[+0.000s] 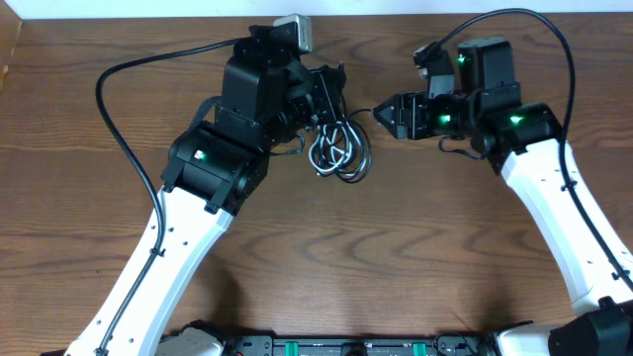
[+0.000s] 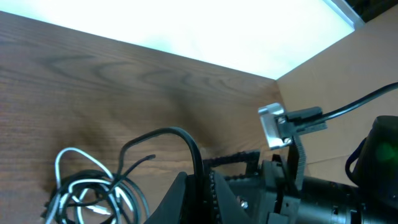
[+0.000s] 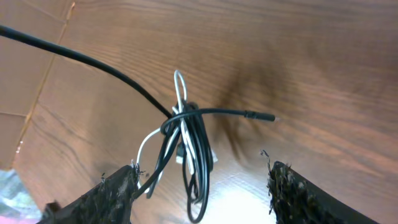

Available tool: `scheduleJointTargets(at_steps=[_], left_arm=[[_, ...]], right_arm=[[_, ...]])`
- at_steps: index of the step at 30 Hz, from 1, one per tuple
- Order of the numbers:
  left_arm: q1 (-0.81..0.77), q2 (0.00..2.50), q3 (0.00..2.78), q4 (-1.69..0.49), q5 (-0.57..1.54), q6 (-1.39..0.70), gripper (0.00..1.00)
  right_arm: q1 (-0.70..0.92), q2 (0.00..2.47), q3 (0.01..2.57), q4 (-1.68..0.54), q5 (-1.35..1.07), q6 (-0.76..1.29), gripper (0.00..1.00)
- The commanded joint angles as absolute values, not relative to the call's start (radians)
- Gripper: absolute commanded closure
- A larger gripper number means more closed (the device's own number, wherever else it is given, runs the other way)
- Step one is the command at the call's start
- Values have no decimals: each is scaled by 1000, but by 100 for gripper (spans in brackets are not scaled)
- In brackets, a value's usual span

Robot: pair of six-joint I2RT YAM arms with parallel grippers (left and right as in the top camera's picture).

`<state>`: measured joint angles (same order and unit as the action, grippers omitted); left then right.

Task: Untangle cables

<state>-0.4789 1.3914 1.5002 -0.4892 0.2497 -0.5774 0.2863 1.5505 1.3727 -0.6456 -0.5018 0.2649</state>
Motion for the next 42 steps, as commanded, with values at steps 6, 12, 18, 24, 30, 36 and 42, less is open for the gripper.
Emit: scheduleJointTargets(at_steps=[6, 12, 18, 24, 30, 36, 42], left_arm=[[-478, 1386, 1509, -504, 115, -591, 92], [-478, 1386, 1509, -507, -80, -813, 93], [-479, 1386, 1509, -510, -89, -852, 92], [-479, 1386, 1509, -515, -16, -851, 92], [-479, 1386, 1509, -516, 19, -852, 92], [-480, 1386, 1509, -522, 31, -852, 92], [-479, 1386, 1509, -533, 42, -851, 92]], right_arm=[[341, 1568, 1385, -640, -584, 157, 29], [294, 1542, 1385, -644, -802, -80, 23], [297, 1539, 1385, -644, -949, -228, 11], [355, 1541, 1385, -616, -885, -270, 12], [413, 1543, 1385, -521, -700, -156, 25], [435, 1544, 1385, -429, -596, -50, 38], [440, 1545, 1385, -399, -552, 17, 81]])
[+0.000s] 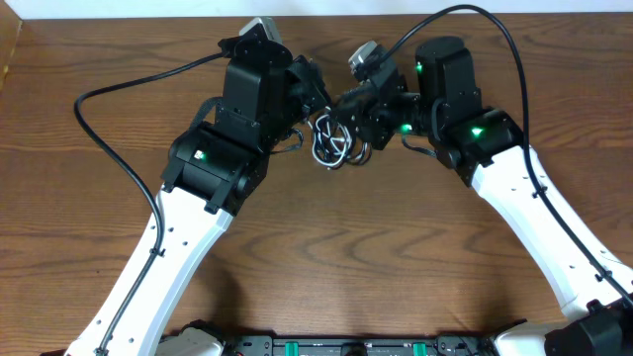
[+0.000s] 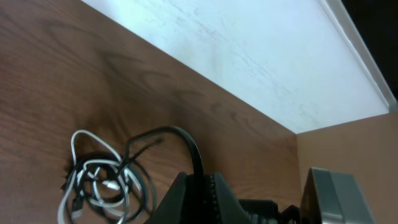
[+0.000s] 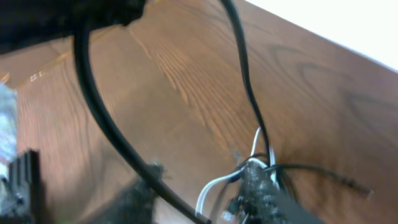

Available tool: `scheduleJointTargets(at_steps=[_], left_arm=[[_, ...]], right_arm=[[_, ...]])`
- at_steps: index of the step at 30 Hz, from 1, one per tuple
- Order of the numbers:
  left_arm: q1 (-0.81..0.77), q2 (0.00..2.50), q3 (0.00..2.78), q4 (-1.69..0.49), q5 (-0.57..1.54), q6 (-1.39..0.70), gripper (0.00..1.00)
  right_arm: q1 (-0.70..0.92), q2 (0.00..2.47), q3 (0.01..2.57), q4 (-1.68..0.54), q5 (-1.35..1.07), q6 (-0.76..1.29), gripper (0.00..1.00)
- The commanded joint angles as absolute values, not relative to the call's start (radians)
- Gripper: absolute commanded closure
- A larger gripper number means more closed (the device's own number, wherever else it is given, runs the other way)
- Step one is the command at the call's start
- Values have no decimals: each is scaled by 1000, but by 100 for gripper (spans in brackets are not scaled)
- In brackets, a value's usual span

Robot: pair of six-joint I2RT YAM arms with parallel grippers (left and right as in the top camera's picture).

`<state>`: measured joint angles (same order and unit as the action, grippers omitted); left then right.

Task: Untangle cables

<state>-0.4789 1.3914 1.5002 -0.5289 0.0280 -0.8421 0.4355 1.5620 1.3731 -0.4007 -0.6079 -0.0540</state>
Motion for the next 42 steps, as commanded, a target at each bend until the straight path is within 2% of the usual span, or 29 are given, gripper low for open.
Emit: scheduleJointTargets(at_steps=[1, 5, 9, 14, 15, 19, 24, 28, 35, 42], left_arm=[[-479, 1386, 1509, -534, 41, -851, 92], [-479, 1386, 1509, -544, 41, -851, 92], [-479, 1388, 1509, -569, 41, -842, 92], [-479, 1398, 1509, -648, 41, -721, 91], [-479, 1402, 1509, -673, 41, -692, 87], [-479, 1440, 1509, -757, 45, -607, 86], [-479, 1538, 1509, -812, 160, -482, 87], [-479, 1628, 1509, -810, 247, -406, 87], [-479, 1730, 1509, -773, 271, -376, 87], [-488, 1749, 1509, -685, 461, -222, 87]], right_arm=[[439, 1545, 1385, -399, -552, 23, 87], [435, 1545, 1385, -400, -552, 66, 99], [421, 1545, 1385, -405, -552, 123, 99], [392, 1545, 1385, -444, -549, 192, 99], [382, 1545, 1385, -461, -542, 209, 99], [339, 1547, 1383, -580, -503, 232, 99], [296, 1570, 1331, -655, -504, 255, 99], [255, 1619, 1272, -649, -503, 277, 99], [163, 1681, 1225, -687, -515, 284, 99], [82, 1672, 1223, -790, -504, 284, 99]])
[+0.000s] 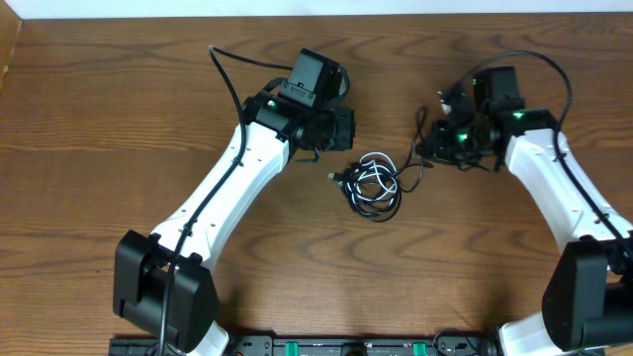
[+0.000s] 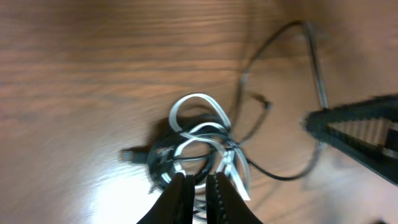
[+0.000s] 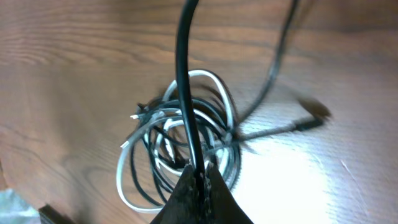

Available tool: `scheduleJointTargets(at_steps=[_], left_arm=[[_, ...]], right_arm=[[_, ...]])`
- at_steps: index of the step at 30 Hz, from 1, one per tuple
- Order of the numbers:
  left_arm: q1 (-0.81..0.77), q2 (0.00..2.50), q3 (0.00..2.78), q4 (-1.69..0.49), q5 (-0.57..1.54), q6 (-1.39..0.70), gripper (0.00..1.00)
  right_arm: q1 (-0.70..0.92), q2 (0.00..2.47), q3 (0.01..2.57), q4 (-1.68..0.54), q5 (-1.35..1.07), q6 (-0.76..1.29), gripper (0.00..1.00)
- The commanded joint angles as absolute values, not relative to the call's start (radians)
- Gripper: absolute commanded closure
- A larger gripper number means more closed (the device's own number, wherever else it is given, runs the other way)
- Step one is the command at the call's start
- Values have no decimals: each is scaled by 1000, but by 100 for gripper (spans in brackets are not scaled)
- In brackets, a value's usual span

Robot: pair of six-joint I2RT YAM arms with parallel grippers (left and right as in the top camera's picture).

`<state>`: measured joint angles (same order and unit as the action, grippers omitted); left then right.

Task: Untangle cables

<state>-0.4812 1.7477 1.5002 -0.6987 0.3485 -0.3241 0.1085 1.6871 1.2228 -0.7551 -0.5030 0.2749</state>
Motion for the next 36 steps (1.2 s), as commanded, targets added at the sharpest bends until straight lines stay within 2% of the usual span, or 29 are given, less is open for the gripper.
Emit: scheduleJointTargets(at_steps=[1, 8, 9, 14, 19, 21, 29, 36], left_arm=[[-493, 1749, 1509, -679, 469, -212, 86], [-557, 1781, 1509, -673, 495, -122, 83], [-566, 1792, 1509, -671, 509, -107, 78], [-597, 1857, 1509, -643, 518, -80, 70], [-602, 1933, 1509, -574, 665, -18, 49], [-602, 1964, 1509, -555, 695, -10, 45], [-629, 2067, 1509, -479, 666, 34, 43], [-675, 2093, 1509, -451, 486, 33, 43]], right_arm=[[75, 1672, 1217, -807, -493, 284, 99], [41, 1672, 1115, -806, -432, 284, 99], [36, 1672, 1098, -797, -432, 284, 99], [-4, 1672, 1025, -745, -438, 284, 99], [-47, 1672, 1006, -735, -437, 270, 99], [-55, 1672, 1006, -735, -440, 264, 99], [-56, 1672, 1006, -734, -440, 253, 99], [-56, 1672, 1006, -734, -440, 253, 99]])
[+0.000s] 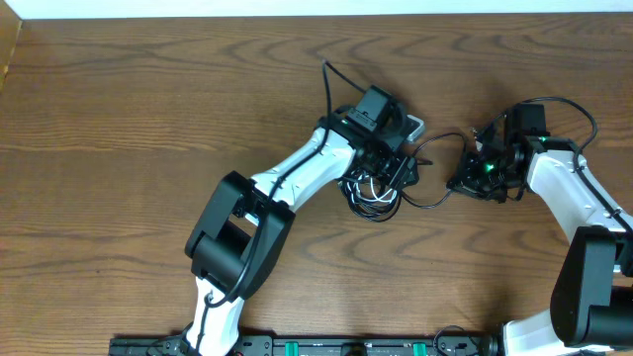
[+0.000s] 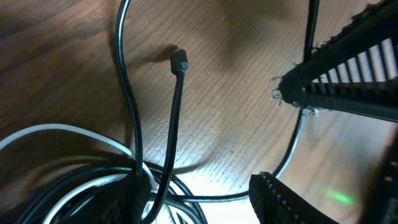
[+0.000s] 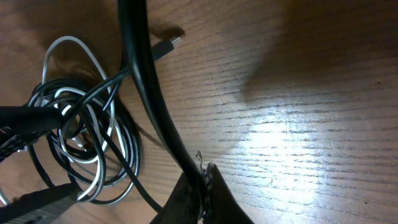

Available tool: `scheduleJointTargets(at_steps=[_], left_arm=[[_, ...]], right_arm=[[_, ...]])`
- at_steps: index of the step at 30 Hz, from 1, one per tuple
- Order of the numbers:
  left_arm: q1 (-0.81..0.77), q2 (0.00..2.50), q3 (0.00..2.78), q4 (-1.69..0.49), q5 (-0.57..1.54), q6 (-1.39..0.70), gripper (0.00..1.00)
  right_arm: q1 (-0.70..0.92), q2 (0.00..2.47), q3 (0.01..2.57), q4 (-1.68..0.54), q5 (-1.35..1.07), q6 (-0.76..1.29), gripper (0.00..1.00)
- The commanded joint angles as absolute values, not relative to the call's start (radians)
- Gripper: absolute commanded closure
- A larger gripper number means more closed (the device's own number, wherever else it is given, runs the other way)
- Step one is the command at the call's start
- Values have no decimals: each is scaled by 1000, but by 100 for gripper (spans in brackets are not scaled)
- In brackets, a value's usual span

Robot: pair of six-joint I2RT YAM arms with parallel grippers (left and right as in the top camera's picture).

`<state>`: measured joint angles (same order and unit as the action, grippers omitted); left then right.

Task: Untangle cables

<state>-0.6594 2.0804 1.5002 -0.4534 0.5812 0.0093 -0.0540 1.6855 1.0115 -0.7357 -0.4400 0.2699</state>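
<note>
A bundle (image 1: 371, 196) of looped black and white cables lies on the table right of centre. My left gripper (image 1: 391, 170) sits low over it, open, its fingers (image 2: 134, 199) straddling black strands of the bundle (image 2: 62, 168). A loose black plug end (image 2: 179, 60) rests just ahead of it. My right gripper (image 1: 463, 181) is to the right of the bundle, shut on a thick black cable (image 3: 140, 74). That cable runs from the right gripper (image 3: 202, 180) back into the bundle (image 3: 74, 143). A USB plug (image 3: 168, 45) lies beside it.
The wooden table (image 1: 148, 148) stretches left and forward of the bundle. My left arm (image 1: 297, 178) crosses diagonally from the front to the bundle. Each wrist's own black camera cable (image 1: 564, 104) arcs above its arm. A white strip runs along the table's far edge.
My left gripper was shut up and left of the bundle; now it is open, low on the bundle's right side. The right gripper stays shut on the black cable, slightly farther right.
First my left gripper held the bundle up by a black cable, the right gripper open beside it. Then the right gripper was at the bundle. Later the bundle lay on the table with the right gripper shut on a black cable. Now the left gripper is open over it.
</note>
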Motion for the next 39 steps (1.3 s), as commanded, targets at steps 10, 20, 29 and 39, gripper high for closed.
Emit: scheduleJointTargets(at_steps=[10, 20, 29, 39], left_arm=[[-722, 2093, 1509, -450, 286, 33, 50], [-725, 2100, 1509, -445, 249, 30, 55], [-735, 2118, 1509, -446, 250, 22, 55], [-738, 2113, 1517, -443, 249, -48, 92]], right_arm=[[-56, 1672, 1006, -733, -440, 253, 99], [-56, 1672, 1006, -724, -440, 245, 99], [-56, 1672, 1006, -723, -439, 245, 99], [-56, 1672, 1006, -717, -440, 246, 99]])
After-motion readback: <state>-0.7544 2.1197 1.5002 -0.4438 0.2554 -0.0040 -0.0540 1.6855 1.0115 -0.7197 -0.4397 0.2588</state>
